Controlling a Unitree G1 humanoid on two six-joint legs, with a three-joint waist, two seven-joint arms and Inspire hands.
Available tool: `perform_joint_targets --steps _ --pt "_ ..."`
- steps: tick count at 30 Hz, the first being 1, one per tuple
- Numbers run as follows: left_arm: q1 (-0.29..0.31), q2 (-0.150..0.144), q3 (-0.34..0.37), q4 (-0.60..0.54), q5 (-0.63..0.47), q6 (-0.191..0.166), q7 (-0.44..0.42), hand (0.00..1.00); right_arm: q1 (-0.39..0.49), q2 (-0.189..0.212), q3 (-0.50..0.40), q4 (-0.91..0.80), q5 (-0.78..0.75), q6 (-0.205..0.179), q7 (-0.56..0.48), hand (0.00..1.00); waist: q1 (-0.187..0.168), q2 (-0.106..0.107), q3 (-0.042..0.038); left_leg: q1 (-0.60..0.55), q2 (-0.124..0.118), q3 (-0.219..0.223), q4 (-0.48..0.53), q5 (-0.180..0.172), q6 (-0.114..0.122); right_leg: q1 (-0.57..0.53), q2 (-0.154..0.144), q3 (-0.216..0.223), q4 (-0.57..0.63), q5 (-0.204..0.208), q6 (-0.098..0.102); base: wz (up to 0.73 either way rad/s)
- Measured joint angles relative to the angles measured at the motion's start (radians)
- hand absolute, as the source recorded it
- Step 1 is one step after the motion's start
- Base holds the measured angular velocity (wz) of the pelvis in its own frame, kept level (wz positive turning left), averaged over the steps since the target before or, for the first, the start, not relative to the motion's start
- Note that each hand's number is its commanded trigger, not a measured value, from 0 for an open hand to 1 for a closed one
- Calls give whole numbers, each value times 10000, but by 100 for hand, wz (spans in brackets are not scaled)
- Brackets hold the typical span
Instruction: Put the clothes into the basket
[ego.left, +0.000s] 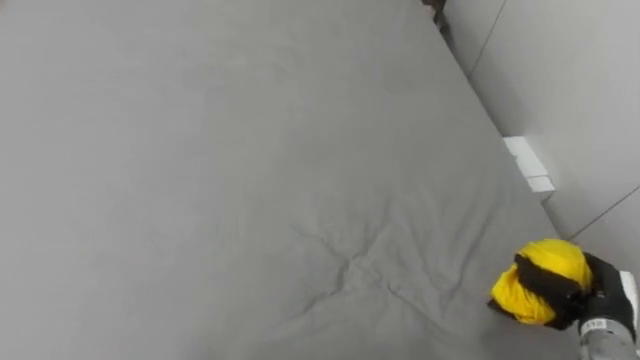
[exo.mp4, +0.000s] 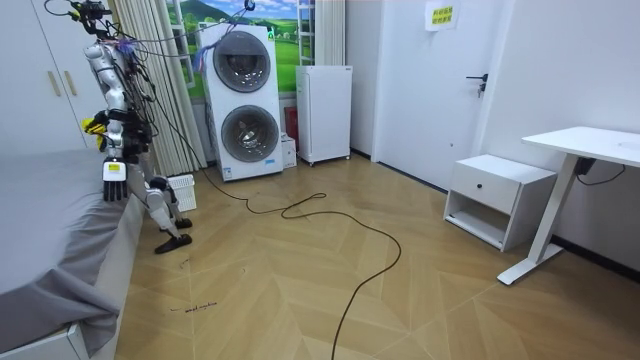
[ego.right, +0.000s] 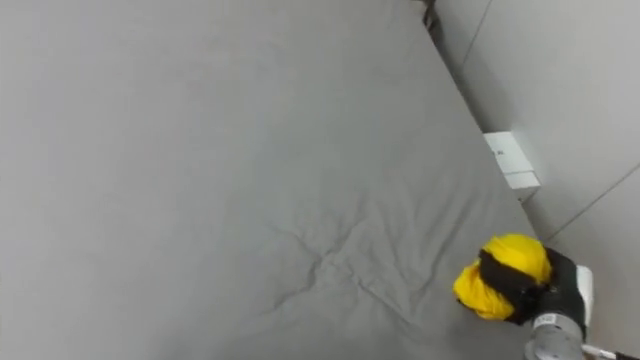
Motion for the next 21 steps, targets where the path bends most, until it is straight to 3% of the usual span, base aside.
perform_joint_targets --steps 7,13,17,21 --pt "130 -14 289 10 466 621 63 0 423 -1 -596 -242 -7 324 -371 100 -362 105 42 69 173 626 -12 -102 -61 -336 242 717 192 88 -90 -30" --pt "148 14 258 29 415 977 32 0 637 3 -674 322 362 329 -312 100 -684 307 59 -14 202 932 -10 -105 -65 -641 305 1059 349 110 -102 -16" --pt "154 13 236 31 336 1128 34 0 760 7 -1012 383 896 309 -380 100 -826 438 46 -361 224 1091 30 -104 -63 -1096 379 1384 386 268 -81 -26" --pt "71 58 -206 168 -57 1122 55 0 278 -5 -1075 1600 1573 325 -446 100 -1044 632 49 -976 224 1287 217 -106 -53 -1862 378 1551 664 340 -63 -17"
